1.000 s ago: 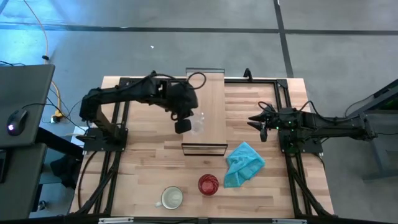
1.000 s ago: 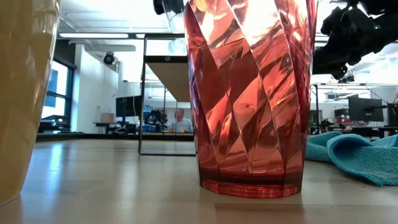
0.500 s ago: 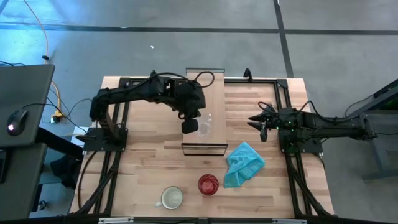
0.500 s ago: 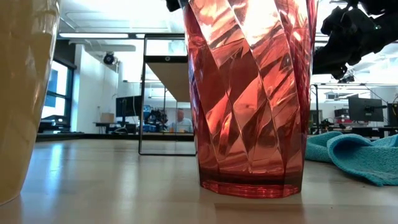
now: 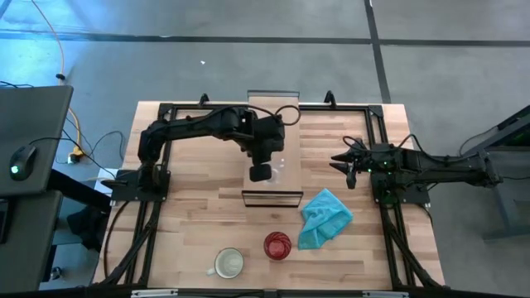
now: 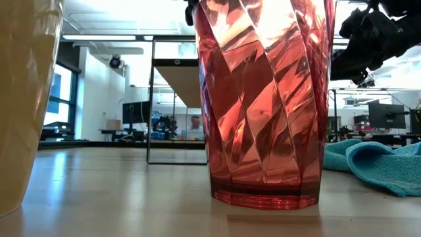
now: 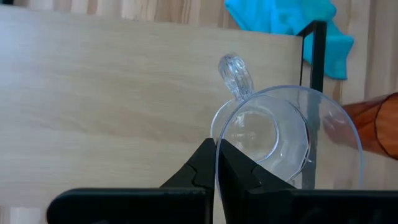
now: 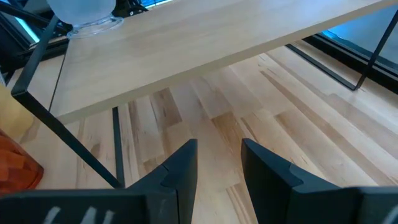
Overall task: Stack small to large cups/mugs on shelf
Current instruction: Put the transparent mug on the shelf
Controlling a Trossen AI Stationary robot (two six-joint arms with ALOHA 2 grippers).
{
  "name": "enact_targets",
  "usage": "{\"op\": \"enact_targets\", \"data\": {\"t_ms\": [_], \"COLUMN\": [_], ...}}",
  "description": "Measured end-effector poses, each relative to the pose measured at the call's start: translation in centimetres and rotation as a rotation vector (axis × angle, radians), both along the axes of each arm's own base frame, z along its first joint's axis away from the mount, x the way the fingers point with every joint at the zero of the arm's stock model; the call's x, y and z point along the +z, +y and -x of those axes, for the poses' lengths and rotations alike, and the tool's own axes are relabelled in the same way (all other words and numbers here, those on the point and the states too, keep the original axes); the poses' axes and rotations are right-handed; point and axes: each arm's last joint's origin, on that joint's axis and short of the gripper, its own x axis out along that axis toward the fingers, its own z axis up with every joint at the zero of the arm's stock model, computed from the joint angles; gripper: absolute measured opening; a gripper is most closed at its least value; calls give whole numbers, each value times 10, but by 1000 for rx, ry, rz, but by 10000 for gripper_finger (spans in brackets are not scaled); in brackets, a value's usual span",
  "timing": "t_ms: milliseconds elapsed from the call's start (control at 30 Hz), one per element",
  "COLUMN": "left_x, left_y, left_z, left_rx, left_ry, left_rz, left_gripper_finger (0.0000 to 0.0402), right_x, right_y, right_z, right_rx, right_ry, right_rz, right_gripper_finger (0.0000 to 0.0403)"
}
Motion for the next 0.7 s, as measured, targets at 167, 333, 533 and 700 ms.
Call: {"op": "enact_targets", "data": {"t_ms": [167,333,533,700], "left_x": [-6,-8,-7,-11], "left_y": [1,0,0,1], "left_z": [-4,-6,-6,-9], "left_rx": [2,-9,-11,-13], "left_ry": [16,14,9,16], "left_rz": [5,24,22,23], "left_gripper_finger": [0,0,0,0], "right_x": [0,0,0,0], "right_y": [0,0,0,0], "right_z": [0,0,0,0], "right_rx": [0,0,-1,-1], "right_ry": [-1,-1,-2,-2], "right_rz": [0,-1,-3,-3], "right_gripper_finger": [116,116,116,116]}}
